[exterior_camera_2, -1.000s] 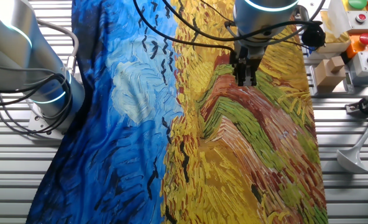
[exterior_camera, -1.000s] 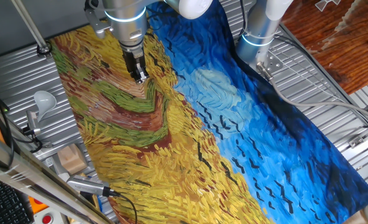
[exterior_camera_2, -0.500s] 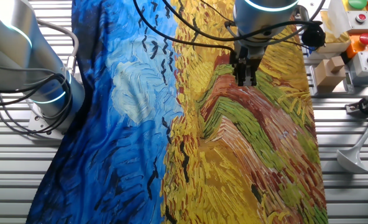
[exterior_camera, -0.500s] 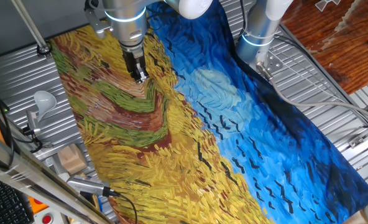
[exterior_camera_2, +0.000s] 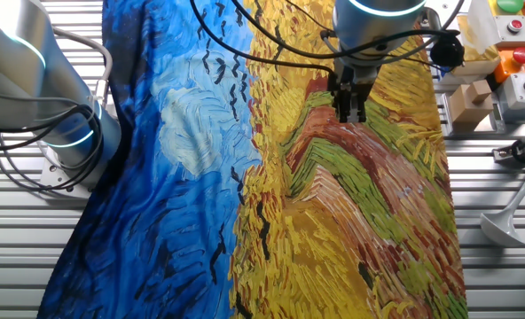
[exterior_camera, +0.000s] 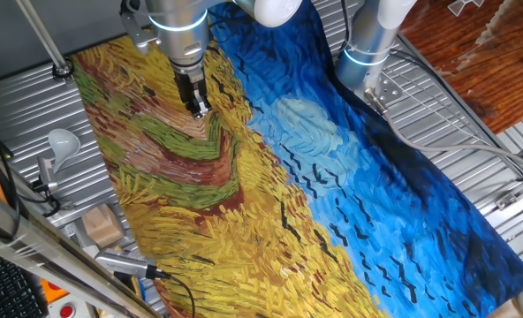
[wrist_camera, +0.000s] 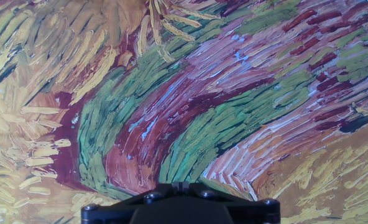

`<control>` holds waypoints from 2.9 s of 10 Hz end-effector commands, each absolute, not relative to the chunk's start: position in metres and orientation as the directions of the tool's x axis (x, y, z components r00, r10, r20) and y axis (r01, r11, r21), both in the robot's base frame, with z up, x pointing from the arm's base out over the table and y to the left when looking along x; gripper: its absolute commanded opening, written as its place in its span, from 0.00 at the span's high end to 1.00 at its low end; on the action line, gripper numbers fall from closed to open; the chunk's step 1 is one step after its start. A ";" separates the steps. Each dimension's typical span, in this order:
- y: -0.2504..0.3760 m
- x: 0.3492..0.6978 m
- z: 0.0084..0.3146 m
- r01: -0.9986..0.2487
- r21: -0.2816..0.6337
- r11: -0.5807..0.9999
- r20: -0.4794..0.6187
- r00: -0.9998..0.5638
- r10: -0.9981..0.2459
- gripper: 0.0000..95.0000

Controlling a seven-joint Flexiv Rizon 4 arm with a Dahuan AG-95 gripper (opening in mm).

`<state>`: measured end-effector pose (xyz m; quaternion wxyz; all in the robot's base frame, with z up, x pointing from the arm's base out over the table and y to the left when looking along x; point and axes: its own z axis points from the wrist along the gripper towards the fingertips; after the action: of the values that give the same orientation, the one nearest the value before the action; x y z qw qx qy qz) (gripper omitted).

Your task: Grasp the moving object

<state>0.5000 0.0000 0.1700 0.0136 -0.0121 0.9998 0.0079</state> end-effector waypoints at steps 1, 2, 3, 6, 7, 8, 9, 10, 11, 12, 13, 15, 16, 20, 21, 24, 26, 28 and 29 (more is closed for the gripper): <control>0.000 0.500 0.170 -0.025 0.015 1.000 -0.026 -0.999 -0.024 1.00; 0.000 0.500 0.170 -0.025 0.015 1.000 -0.026 -0.999 -0.024 1.00; 0.000 0.500 0.170 -0.025 0.015 1.000 -0.026 -0.999 -0.024 1.00; 0.000 0.499 0.170 -0.069 0.015 0.997 -0.028 -0.997 -0.069 1.00; 0.000 0.499 0.170 -0.103 0.013 0.995 -0.028 -0.994 -0.102 1.00; 0.000 0.499 0.170 -0.105 0.012 0.994 -0.028 -0.994 -0.104 1.00; 0.000 0.499 0.170 -0.171 0.008 0.985 -0.027 -0.985 -0.171 1.00; 0.000 0.497 0.169 -0.158 0.010 0.987 -0.028 -0.987 -0.158 1.00; 0.000 0.497 0.169 -0.162 0.007 0.987 -0.028 -0.986 -0.162 1.00; -0.002 0.497 0.164 -0.193 0.008 0.981 -0.033 -0.981 -0.192 1.00; -0.004 0.497 0.160 -0.195 0.008 0.981 -0.033 -0.980 -0.195 1.00; -0.011 0.499 0.148 -0.231 0.008 0.973 -0.039 -0.972 -0.230 1.00; -0.018 0.502 0.143 -0.252 0.009 0.968 -0.041 -0.967 -0.251 1.00; -0.039 0.515 0.126 -0.301 0.009 0.953 -0.050 -0.952 -0.301 1.00; -0.045 0.519 0.121 -0.319 0.009 0.948 -0.054 -0.947 -0.318 1.00; -0.060 0.527 0.111 -0.349 0.010 0.937 -0.060 -0.936 -0.348 1.00; -0.067 0.533 0.106 -0.366 0.010 0.931 -0.061 -0.929 -0.365 1.00; -0.073 0.537 0.103 -0.383 0.009 0.924 -0.062 -0.922 -0.381 1.00; -0.075 0.539 0.101 -0.388 0.008 0.922 -0.061 -0.920 -0.387 1.00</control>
<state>0.5392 -0.0763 0.1010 0.0292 -0.1998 0.9793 0.0098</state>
